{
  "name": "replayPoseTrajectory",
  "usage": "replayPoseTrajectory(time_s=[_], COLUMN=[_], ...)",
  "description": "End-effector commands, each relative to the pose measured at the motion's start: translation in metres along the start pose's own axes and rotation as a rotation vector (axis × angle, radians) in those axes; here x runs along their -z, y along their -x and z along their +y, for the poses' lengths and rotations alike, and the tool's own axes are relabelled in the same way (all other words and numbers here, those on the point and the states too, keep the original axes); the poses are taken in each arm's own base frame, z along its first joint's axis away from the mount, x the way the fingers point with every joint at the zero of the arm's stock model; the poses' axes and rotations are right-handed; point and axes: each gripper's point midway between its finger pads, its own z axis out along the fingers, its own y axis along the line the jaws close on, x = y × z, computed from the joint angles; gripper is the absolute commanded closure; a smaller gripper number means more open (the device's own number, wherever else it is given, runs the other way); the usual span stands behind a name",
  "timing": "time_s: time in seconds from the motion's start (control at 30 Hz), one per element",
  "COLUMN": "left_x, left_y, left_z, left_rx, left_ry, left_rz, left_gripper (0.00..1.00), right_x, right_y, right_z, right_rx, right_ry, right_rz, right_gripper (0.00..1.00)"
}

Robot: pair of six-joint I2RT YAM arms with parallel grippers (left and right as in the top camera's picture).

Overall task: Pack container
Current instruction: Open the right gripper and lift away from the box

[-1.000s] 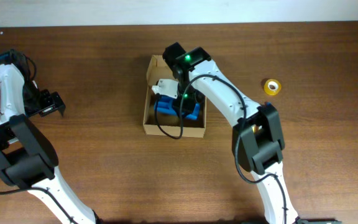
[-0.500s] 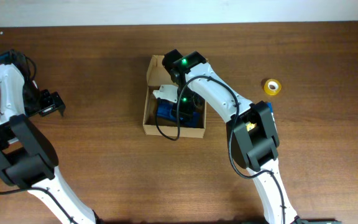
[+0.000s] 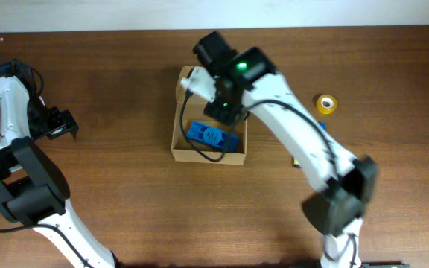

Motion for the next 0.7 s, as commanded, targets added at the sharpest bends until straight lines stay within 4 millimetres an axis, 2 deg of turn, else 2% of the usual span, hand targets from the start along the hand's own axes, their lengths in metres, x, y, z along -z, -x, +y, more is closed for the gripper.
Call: replayPoseTrajectory(time_s=[0.0,0.1,0.13,0.2,0.23,0.3,0.33,0.4,0.5,0.67], left_x=[-0.001,-0.001,-0.001,-0.001,-0.001,-0.001,-0.001,-0.001,-0.001,-0.001], left_y=[-0.001,-0.001,-0.001,-0.001,-0.001,-0.001,-0.001,-0.001,-0.001,-0.001], left_z=[0.0,0.0,0.0,0.0,0.0,0.0,0.0,0.0,0.0,0.0], left_rx=[-0.014,-0.014,-0.014,-0.014,-0.014,-0.014,-0.013,-0.013,-0.014,-0.014], left_ry=[-0.006,-0.006,-0.006,-0.006,-0.006,-0.006,-0.007,-0.006,-0.006,-0.006], left_rz=[0.004,0.004,0.004,0.004,0.004,0.004,0.004,0.004,0.004,0.004], left_gripper=[0.0,0.0,0.0,0.0,0.0,0.0,0.0,0.0,0.0,0.0], right_x=[0.048,0.064,0.068,0.072,0.072,0.07,0.067,0.059,0.037,-0.007], right_y=[-0.015,-0.046,-0.062,-0.093,-0.106,-0.134,-0.147,-0.175,-0.219,-0.24], right_z=[-0.039,-0.069,-0.082,-0.104,-0.114,-0.134,-0.144,-0.165,-0.191,-0.205], right_rx=[-0.162,-0.336,-0.432,-0.593,-0.662,-0.814,-0.884,-1.033,-1.269,-1.451], right_ry=[-0.16,-0.202,-0.213,-0.221,-0.208,-0.164,-0.149,-0.16,-0.171,-0.077], right_rz=[-0.045,-0.036,-0.028,-0.008,-0.006,-0.019,-0.021,-0.002,0.037,0.055], right_gripper=[0.66,0.8,0.82,0.82,0.72,0.71,0.71,0.78,0.86,0.86])
